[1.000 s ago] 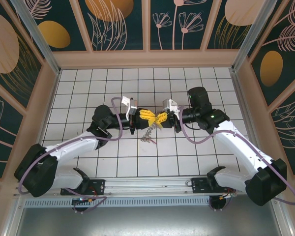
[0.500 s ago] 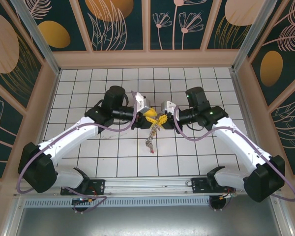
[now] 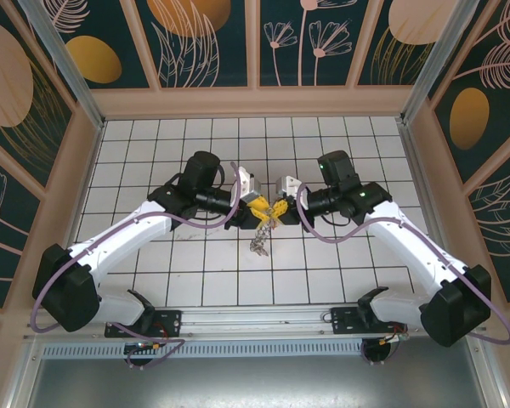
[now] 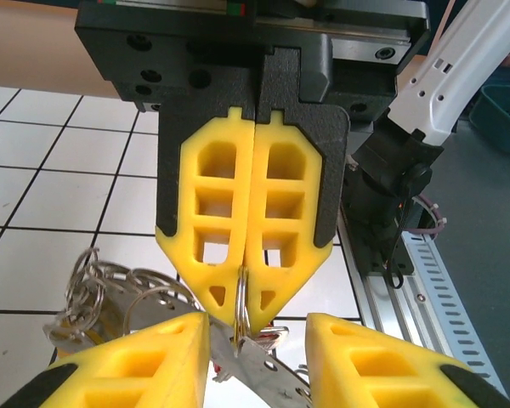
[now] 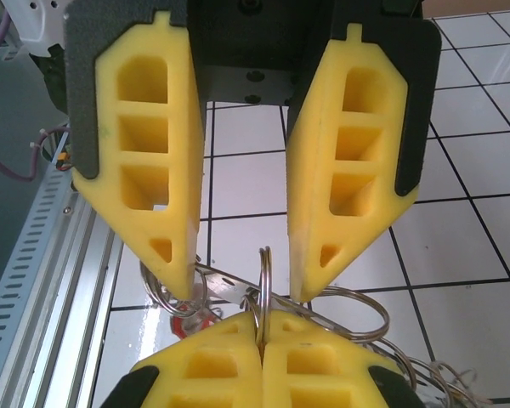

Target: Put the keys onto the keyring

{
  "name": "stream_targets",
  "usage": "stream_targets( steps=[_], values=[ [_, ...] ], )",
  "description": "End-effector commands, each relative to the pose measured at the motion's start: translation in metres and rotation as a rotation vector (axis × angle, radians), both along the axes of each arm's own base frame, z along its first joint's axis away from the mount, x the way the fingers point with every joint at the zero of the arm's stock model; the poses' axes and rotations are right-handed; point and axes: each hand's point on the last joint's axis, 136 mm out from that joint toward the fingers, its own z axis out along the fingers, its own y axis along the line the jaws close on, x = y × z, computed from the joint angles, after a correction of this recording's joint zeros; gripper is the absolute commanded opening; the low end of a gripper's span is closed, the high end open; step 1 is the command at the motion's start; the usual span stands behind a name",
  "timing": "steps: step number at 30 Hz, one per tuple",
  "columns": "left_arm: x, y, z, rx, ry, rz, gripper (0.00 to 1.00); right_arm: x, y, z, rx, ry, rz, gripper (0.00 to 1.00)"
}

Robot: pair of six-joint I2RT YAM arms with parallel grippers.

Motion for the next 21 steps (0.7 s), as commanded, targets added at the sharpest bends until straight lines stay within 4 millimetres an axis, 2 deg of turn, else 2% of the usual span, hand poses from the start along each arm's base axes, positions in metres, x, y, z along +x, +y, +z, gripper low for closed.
stream_targets(
  steps=[1, 10, 12, 15, 19, 20, 21],
  values=[
    [0.004, -0.004, 0.016, -0.033, -0.003, -0.008, 0.36, 0.001, 0.005, 0.018, 0.027, -0.051, 0.024, 0.0],
    [0.007, -0.006, 0.018, -0.036, 0.005, -0.006, 0.27, 0.002, 0.004, 0.016, 0.018, -0.055, 0.018, 0.0],
    [0.009, -0.007, 0.017, -0.032, 0.008, -0.002, 0.2, 0.002, 0.005, 0.016, 0.019, -0.054, 0.019, 0.0],
    [0.013, -0.009, 0.015, -0.025, 0.018, 0.007, 0.0, 0.002, 0.005, 0.017, 0.024, -0.054, 0.023, 0.0],
    [0.01, -0.01, 0.021, -0.054, 0.015, -0.005, 0.0, -0.005, 0.006, 0.023, 0.059, -0.041, 0.051, 0.0],
    [0.009, -0.01, 0.026, -0.077, 0.013, -0.008, 0.0, -0.007, 0.005, 0.023, 0.072, -0.035, 0.059, 0.03],
    [0.008, -0.01, 0.031, -0.104, 0.014, -0.011, 0.0, -0.009, 0.003, 0.024, 0.089, -0.029, 0.061, 0.11]
  ],
)
